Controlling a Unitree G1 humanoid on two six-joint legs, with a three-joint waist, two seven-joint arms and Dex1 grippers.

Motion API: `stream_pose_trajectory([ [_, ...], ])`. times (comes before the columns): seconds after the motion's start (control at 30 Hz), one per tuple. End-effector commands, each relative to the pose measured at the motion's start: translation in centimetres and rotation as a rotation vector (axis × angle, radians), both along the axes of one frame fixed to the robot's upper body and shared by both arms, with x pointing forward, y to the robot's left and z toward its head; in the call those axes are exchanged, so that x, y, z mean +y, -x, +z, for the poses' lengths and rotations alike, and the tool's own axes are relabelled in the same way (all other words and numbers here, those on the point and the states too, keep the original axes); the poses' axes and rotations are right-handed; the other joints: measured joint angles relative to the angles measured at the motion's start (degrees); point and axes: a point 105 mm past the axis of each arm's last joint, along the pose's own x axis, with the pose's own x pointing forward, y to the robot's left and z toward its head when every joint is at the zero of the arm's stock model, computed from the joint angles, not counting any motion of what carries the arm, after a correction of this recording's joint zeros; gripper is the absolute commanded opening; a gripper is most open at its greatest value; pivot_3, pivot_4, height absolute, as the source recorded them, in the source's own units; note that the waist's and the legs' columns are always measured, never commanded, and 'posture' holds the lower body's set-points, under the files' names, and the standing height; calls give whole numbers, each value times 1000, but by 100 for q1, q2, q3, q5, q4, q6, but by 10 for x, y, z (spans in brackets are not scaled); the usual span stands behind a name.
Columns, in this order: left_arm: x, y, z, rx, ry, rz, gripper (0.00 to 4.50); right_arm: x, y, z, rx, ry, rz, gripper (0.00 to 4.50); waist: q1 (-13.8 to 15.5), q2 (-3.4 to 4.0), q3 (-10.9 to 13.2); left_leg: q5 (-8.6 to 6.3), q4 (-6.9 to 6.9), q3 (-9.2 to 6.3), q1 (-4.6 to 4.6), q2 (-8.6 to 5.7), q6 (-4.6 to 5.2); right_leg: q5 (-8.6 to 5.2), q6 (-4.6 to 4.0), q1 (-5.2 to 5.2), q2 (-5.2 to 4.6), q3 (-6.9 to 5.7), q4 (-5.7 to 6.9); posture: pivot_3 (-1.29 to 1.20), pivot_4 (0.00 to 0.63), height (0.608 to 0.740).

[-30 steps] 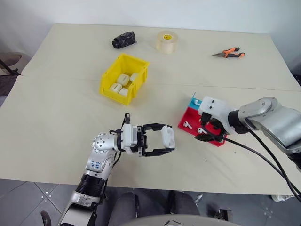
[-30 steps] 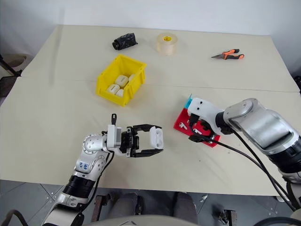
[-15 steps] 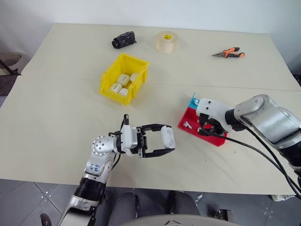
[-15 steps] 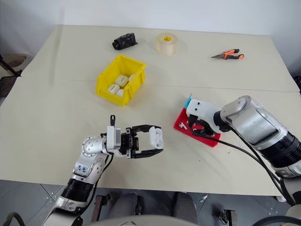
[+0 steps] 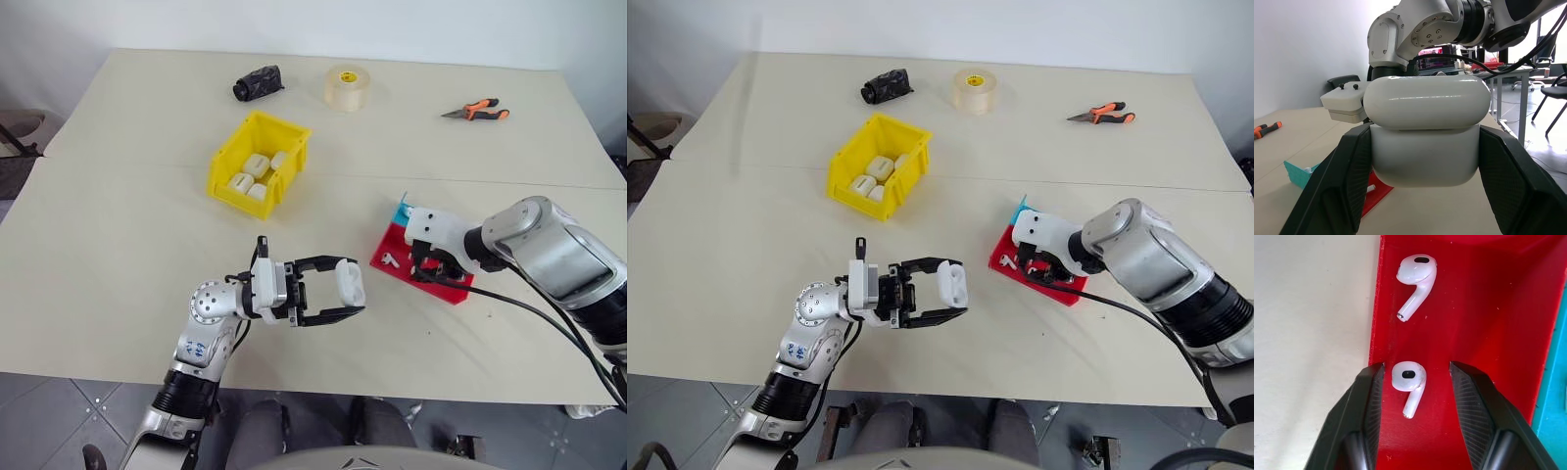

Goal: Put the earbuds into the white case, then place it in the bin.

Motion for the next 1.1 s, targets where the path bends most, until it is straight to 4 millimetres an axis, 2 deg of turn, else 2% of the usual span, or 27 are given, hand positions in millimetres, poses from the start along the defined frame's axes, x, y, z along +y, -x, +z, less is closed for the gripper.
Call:
stream_pose_trajectory([
  [0.03, -2, 7, 12, -48, 21, -22, 2944, -3, 0, -4, -4, 17, -6, 884, -2, 0, 0, 0, 0, 0, 0, 0, 0, 0, 0, 0, 0, 0, 0, 0, 150, 740],
  [0.1, -1, 7, 12, -47, 19, -23, 2944, -3, 0, -4, -4, 21, -5, 465, -1, 0, 0, 0, 2, 0, 1, 1, 0, 0, 0, 2, 0, 0, 0, 0, 150, 740],
  [0.33, 1, 7, 11, -42, 12, -29, 2944, -4, -1, 0, -28, 18, -6, 466, -1, 0, 0, 0, 3, 0, 2, 1, 0, 0, 0, 3, 0, 0, 1, 0, 150, 740],
  [0.47, 3, 8, 11, -29, 30, -54, 2944, -1, 1, 24, -83, -93, 7, 466, 15, 0, 0, 0, 3, -1, -1, 0, 0, 0, 0, 3, 0, 0, 0, 0, 150, 740],
  [0.57, 5, 9, 13, -16, 52, -92, 2944, 6, 12, 49, -165, -271, 108, 466, 28, -1, 0, 0, 3, -1, -3, 0, 0, 0, 0, 2, 0, -1, 0, 0, 150, 740],
  [0.63, 8, 7, 14, -6, 66, -104, 2944, 11, 21, 59, -215, -372, 178, 466, 26, 0, 0, 0, 2, -3, -3, 0, 0, 0, 0, 2, 0, -2, 0, 0, 150, 740],
  [0.73, 11, 0, 14, 19, 64, -110, 2944, 23, 44, 72, -271, -691, 289, 466, 24, -6, 0, 0, 0, -5, 1, 0, 0, 0, 1, 7, 2, -6, -1, 0, 150, 740],
  [0.97, 19, -11, 27, 86, 79, -160, 2944, 50, 81, 101, -454, -1316, 360, 466, 14, -4, 0, 0, 3, -8, 3, 2, 0, 1, 2, 6, 5, -6, 8, 0, 150, 740],
  [1.1, 21, -9, 34, 100, 66, -200, 2944, 75, 90, 107, -476, -1462, 373, 466, -11, -3, -1, 0, 2, -4, 7, -2, 0, 1, 2, 4, 5, 1, 12, 0, 150, 740],
])
